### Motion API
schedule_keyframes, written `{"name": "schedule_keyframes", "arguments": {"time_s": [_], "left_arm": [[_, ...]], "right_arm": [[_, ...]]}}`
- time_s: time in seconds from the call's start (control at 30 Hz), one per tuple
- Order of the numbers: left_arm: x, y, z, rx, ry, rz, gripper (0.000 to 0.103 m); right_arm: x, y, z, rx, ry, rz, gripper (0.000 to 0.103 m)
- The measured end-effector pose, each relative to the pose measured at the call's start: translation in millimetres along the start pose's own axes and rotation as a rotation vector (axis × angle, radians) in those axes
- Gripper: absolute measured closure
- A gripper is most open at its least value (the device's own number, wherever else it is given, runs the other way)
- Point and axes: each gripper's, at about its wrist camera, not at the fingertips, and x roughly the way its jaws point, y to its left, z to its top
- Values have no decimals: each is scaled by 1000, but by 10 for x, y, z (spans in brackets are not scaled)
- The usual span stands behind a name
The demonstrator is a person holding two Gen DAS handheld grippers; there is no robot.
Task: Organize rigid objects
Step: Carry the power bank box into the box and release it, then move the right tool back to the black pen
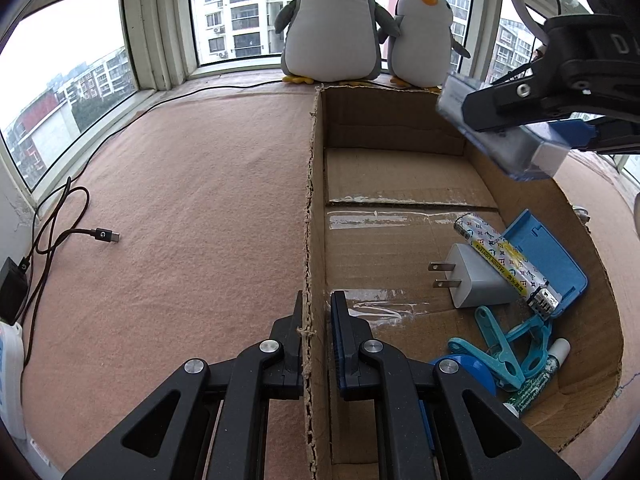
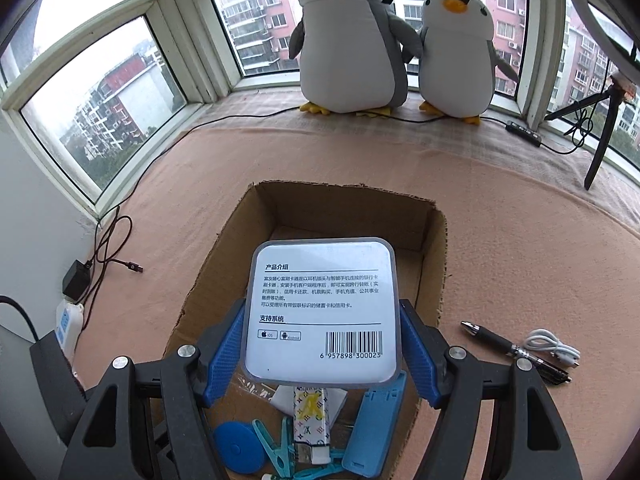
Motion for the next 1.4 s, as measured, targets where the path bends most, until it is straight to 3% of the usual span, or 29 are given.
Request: {"name": "schedule_keyframes", "arguments": {"time_s": [0.67,1.4], "left_arm": [[-7,0,-9,-2,0,0,93],[-22,-24,-16,-4,0,0,93]], "right_arm": [[191,-30,22,12,39,-31,34],[38,-86,-9,18,23,3,34]]}}
